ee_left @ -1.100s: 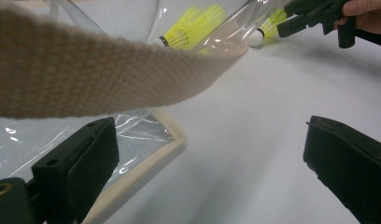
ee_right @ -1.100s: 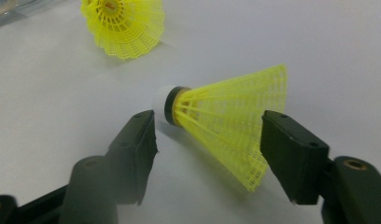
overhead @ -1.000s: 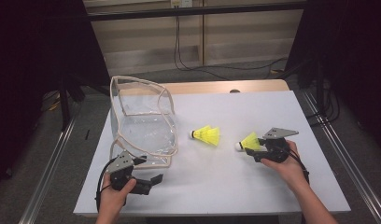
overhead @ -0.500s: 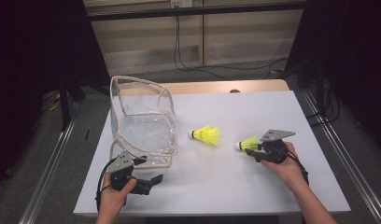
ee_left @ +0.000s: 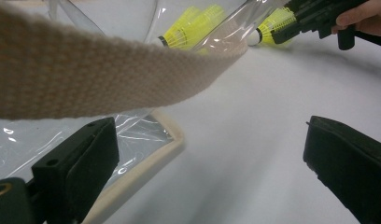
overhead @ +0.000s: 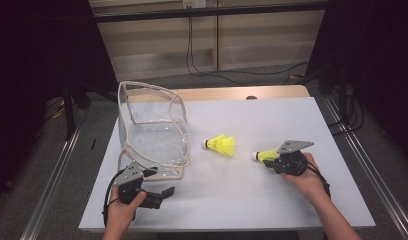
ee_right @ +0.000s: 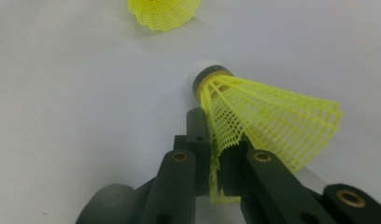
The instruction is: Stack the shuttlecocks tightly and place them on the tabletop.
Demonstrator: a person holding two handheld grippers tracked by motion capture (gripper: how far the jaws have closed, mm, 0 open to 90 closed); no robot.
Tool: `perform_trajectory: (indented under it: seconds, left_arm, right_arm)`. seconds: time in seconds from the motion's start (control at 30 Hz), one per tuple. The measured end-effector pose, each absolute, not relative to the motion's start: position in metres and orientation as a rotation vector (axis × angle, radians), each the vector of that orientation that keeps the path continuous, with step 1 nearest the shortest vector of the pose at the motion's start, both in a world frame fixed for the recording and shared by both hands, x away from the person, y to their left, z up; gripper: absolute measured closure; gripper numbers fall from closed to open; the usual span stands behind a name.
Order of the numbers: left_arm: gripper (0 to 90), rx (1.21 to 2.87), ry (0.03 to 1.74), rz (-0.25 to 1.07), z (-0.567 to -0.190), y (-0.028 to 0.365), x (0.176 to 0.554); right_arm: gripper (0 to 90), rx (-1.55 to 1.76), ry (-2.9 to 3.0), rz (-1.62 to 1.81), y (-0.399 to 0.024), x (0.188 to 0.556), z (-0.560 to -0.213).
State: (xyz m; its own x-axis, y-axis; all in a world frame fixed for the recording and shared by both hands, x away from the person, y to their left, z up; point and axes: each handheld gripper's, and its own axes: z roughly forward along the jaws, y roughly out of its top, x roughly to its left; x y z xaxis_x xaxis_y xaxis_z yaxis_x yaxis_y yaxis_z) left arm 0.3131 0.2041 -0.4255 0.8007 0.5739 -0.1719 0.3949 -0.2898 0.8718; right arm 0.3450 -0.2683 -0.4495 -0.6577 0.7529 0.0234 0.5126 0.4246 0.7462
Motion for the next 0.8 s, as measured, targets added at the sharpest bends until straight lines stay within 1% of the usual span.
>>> perform_trajectory:
  seconds: [0.8]
  left_arm:
    - [3.6,1.916,0.729,0.21,-0.4254,0.2037,0.3131]
  right_arm:
    - [88.6,1.11,2.32,1.157,-0.2716,0.345,-0.4428]
